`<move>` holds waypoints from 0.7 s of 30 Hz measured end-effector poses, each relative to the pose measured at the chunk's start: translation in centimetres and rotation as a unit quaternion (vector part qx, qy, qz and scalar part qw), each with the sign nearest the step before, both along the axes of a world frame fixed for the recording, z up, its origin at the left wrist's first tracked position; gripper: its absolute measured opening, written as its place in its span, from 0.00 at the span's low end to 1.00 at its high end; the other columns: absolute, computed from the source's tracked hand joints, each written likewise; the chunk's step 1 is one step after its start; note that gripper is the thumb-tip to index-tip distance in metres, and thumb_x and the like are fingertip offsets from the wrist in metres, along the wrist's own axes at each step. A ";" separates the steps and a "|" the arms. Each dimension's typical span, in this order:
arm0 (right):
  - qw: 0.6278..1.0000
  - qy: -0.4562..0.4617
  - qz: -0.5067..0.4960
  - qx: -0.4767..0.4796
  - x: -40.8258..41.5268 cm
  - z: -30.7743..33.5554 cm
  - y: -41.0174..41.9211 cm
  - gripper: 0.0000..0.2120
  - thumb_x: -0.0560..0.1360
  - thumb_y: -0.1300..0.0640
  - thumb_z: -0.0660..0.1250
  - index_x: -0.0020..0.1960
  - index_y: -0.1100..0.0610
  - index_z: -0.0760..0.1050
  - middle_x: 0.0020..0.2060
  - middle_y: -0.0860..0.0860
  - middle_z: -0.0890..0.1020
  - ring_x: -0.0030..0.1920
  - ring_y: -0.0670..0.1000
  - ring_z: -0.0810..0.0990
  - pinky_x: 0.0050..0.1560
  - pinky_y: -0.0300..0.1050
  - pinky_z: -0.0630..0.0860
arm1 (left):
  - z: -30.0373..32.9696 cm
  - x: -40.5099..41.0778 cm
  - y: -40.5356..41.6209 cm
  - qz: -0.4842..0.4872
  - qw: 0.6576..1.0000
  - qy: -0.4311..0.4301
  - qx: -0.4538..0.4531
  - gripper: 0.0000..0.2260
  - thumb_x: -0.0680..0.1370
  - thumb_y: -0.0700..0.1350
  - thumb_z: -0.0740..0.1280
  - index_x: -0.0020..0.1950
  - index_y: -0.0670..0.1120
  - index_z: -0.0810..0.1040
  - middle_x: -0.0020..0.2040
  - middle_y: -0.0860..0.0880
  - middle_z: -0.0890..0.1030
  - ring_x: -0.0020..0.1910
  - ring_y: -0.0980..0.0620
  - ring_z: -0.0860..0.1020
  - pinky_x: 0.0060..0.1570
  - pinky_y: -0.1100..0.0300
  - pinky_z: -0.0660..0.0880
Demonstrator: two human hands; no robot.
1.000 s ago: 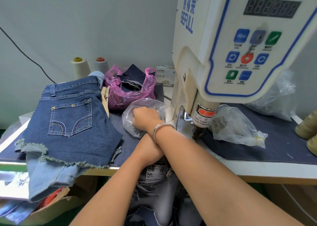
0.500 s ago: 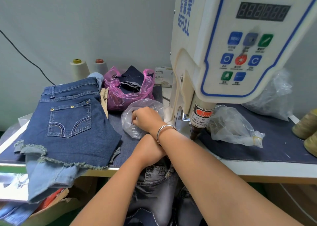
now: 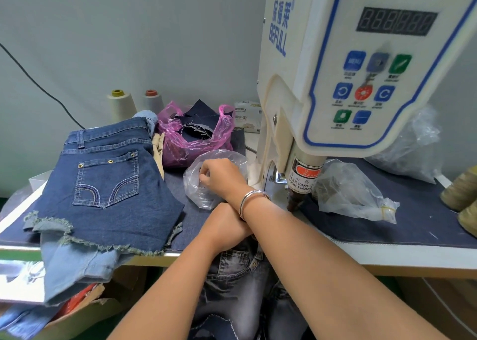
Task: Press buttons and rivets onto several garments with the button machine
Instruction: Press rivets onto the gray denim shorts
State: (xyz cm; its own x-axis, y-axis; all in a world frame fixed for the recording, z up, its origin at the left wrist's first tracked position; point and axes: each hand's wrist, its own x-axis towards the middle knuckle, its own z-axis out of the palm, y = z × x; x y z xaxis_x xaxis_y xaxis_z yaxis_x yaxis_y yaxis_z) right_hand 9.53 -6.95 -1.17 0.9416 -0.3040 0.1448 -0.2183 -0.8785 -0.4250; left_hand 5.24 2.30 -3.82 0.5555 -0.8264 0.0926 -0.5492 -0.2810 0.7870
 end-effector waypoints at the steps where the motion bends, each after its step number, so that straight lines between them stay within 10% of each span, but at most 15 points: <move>1: 0.999 -0.042 -0.014 0.014 -0.7 0.6 0.3 0.07 0.75 0.59 0.63 0.49 0.58 0.79 0.46 0.54 0.82 0.49 0.56 0.79 0.49 0.50 0.74 | 0.1 0.2 0.2 0.007 1.000 0.015 -0.002 0.11 0.70 0.45 0.62 0.45 0.41 0.79 0.43 0.39 0.82 0.45 0.42 0.79 0.46 0.48 0.77; 5: 0.965 -0.240 0.015 0.100 -7.3 1.5 3.9 0.04 0.73 0.60 0.67 0.42 0.58 0.79 0.36 0.49 0.80 0.38 0.46 0.74 0.42 0.40 0.71 | -1.1 -0.9 0.2 0.124 0.987 0.105 -0.019 0.10 0.81 0.34 0.59 0.61 0.37 0.73 0.59 0.40 0.77 0.55 0.53 0.75 0.59 0.57 0.71; 8: 0.940 -0.276 -0.041 0.197 -14.6 -0.2 4.8 0.03 0.71 0.56 0.69 0.41 0.51 0.81 0.35 0.43 0.80 0.38 0.42 0.77 0.41 0.31 0.71 | -1.6 0.0 -0.4 0.103 0.992 0.023 -0.062 0.06 0.73 0.38 0.65 0.39 0.45 0.80 0.37 0.50 0.79 0.30 0.62 0.72 0.35 0.63 0.69; 11: 0.927 -0.263 -0.108 0.245 -19.4 -1.4 2.7 0.10 0.72 0.59 0.71 0.39 0.43 0.79 0.34 0.43 0.83 0.37 0.41 0.80 0.40 0.31 0.73 | -0.7 0.7 0.1 0.005 0.999 0.034 -0.034 0.15 0.72 0.36 0.67 0.27 0.44 0.69 0.25 0.54 0.66 0.27 0.59 0.63 0.31 0.61 0.61; 21: 0.979 -0.169 -0.096 0.053 -20.8 0.2 -3.9 0.03 0.73 0.59 0.70 0.43 0.52 0.82 0.32 0.33 0.76 0.41 0.37 0.78 0.40 0.25 0.69 | -1.5 0.5 -0.4 0.009 0.998 0.027 -0.056 0.19 0.74 0.36 0.66 0.26 0.49 0.65 0.21 0.55 0.63 0.23 0.59 0.61 0.26 0.68 0.58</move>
